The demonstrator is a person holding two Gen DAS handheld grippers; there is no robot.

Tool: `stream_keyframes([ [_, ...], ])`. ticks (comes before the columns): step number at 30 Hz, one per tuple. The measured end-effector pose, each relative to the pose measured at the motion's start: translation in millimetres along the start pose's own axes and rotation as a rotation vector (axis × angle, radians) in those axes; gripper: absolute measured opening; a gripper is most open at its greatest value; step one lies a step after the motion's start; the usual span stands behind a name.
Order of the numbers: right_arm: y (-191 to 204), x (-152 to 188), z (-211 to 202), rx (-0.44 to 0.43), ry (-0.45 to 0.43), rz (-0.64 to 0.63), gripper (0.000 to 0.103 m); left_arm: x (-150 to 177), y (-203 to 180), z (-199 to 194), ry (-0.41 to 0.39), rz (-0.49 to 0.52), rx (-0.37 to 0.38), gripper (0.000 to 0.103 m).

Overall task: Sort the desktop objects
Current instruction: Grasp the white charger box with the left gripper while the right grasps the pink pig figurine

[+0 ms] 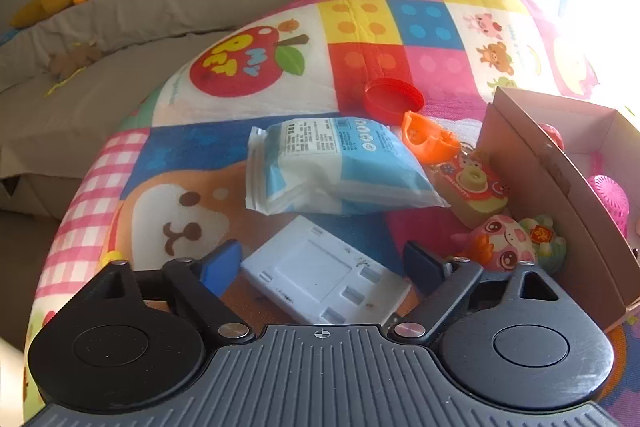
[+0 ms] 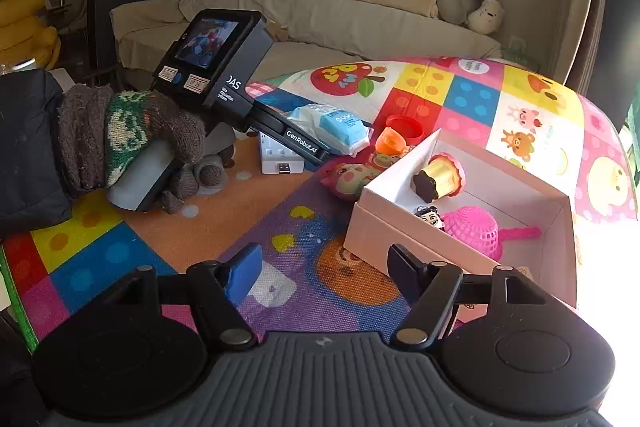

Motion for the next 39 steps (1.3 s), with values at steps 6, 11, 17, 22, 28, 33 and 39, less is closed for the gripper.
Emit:
stream_keyframes([
  [6, -6.7, -15.2, 5.1, 0.026, -0.028, 0.002, 0.07, 24.1, -2.3, -30.6, -0.006, 0.019, 0.039, 0.071],
  [11, -1.0, -53.3, 36.4, 0.061, -0.014, -0.058, 0.049, 70.8, -20.7, -78.1, 0.007, 0.084, 0.167, 0.072],
  [17, -2.1, -101.1, 120.3, 0.079, 0.102, -0.017, 0.048, 102.7, -26.6, -117.9, -0.014, 0.063, 0.211, 0.092],
  [22, -5.6, -110.4, 175.6, 0.085, 0.2, 0.019, 0.041, 100.5, -15.3, -133.5, -0.049, 0.039, 0.193, 0.096],
  [28, 13.5, -90.1, 148.4, -0.045, 0.212, 0.01, 0.04, 100.1, -6.5, -130.7, -0.022, 0.041, 0.171, 0.097],
  [33, 21.1, -49.6, 93.1, -0.181, 0.254, -0.005, 0.04, 106.9, -11.3, -131.7, 0.0, 0.077, 0.206, 0.099],
  [39, -2.3, -18.1, 46.5, -0.072, 0.186, -0.008, 0.041, 102.7, -20.2, -121.9, 0.012, 0.101, 0.208, 0.1],
])
Point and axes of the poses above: each gripper's, at about its wrist camera, not at the fingertips, and z roughly the way its jaws point, y to its left, x to its underside, the point moved 1 cm from there along z, roughly the way its jaws point, and after that the axes turned 1 degree about x, right-handed, at the moved point
